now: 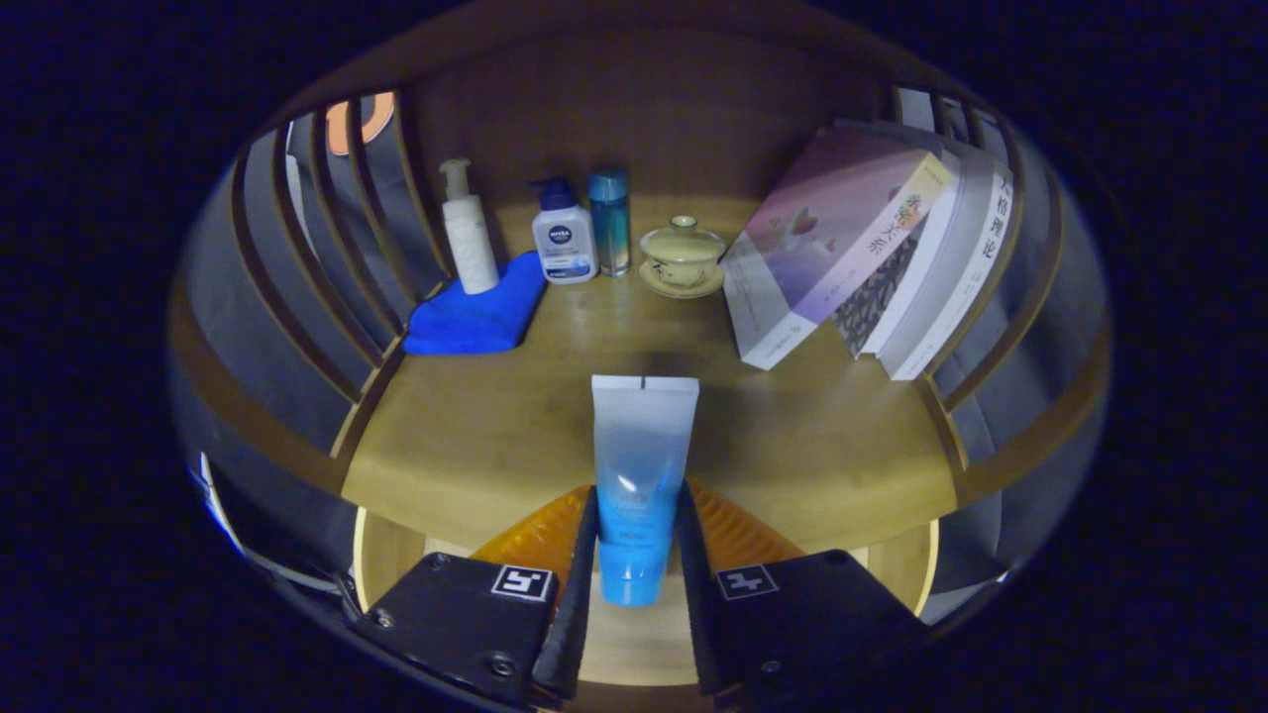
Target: Pull open the drawer, take out the items inside it, and place them on the countertop above the cabinet.
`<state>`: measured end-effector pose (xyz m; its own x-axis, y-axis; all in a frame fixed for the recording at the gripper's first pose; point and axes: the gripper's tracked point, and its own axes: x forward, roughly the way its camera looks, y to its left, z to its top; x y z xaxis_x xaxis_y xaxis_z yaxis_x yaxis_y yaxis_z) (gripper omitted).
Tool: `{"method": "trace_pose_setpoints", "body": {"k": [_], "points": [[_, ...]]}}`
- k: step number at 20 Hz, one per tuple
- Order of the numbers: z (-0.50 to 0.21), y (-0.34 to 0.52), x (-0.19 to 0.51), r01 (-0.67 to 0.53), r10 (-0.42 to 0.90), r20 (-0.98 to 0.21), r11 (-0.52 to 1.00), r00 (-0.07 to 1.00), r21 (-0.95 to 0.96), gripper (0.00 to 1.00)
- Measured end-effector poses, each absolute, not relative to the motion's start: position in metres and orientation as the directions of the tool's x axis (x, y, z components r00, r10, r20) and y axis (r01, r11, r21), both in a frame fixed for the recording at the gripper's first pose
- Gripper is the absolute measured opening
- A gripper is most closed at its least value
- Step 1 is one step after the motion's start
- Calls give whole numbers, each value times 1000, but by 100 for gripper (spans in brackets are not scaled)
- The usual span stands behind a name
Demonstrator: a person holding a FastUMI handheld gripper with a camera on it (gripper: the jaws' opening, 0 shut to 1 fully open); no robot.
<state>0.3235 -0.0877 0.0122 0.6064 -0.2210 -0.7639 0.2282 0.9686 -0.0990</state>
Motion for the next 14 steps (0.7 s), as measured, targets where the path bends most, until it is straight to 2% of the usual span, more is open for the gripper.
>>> {"method": "trace_pose_setpoints", "body": {"k": [4,10,14], "points": [[9,-90,348,207,-247,-728,967,639,-146,47],[9,-88,355,207,-245,-700,968,671,-140,53],[23,-70,333,172,-206,-691,978,693,-119,70]]}}
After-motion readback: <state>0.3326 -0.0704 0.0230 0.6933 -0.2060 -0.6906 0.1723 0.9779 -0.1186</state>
